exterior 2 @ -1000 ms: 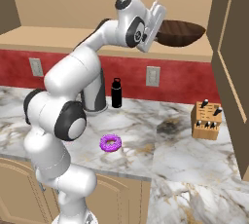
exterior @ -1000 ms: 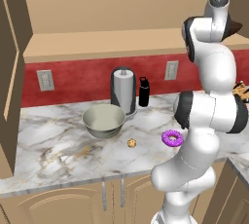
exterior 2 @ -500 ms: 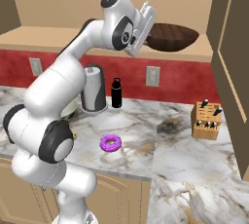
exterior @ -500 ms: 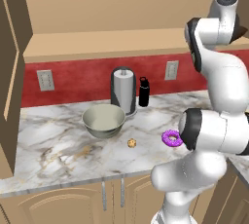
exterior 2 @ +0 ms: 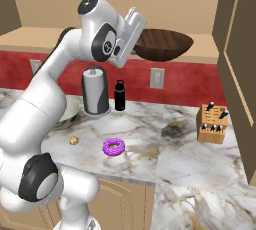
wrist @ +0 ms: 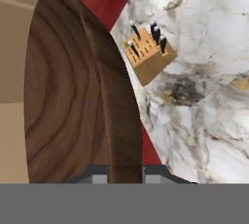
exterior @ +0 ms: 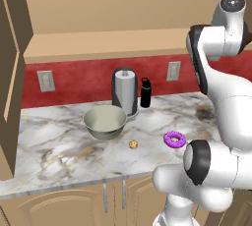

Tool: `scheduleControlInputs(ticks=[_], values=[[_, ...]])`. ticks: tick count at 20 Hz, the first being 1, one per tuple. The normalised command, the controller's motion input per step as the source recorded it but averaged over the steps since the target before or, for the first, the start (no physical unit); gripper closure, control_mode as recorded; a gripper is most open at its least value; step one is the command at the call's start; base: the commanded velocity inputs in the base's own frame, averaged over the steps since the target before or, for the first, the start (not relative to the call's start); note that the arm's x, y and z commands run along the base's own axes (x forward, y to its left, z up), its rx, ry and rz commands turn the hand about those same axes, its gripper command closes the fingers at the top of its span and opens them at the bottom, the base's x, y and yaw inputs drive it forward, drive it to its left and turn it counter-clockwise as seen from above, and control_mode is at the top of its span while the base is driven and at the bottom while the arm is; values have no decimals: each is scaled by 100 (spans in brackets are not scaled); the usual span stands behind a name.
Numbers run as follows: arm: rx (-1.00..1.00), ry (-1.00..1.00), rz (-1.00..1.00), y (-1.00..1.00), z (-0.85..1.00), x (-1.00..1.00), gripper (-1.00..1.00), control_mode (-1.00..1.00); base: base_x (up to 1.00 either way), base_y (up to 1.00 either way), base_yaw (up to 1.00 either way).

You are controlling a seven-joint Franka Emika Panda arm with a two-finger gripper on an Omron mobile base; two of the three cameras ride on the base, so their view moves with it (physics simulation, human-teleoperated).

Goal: Pick both bowls and place them on the counter. Then place the donut in one bowl and place the cookie dough ball in the other bowl.

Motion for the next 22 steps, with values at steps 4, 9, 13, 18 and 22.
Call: scheduleControlInputs(ticks=[4,9,13,18,22], values=[[0,1,0,47,0,-70,100,-100,0,0,0],[0,0,2,52,0,-65,100,-100,0,0,0],[1,0,8,56,0,-61,100,-100,0,0,0],[4,0,7,56,0,-58,100,-100,0,0,0],[3,0,5,57,-4,-58,100,-100,0,0,0]])
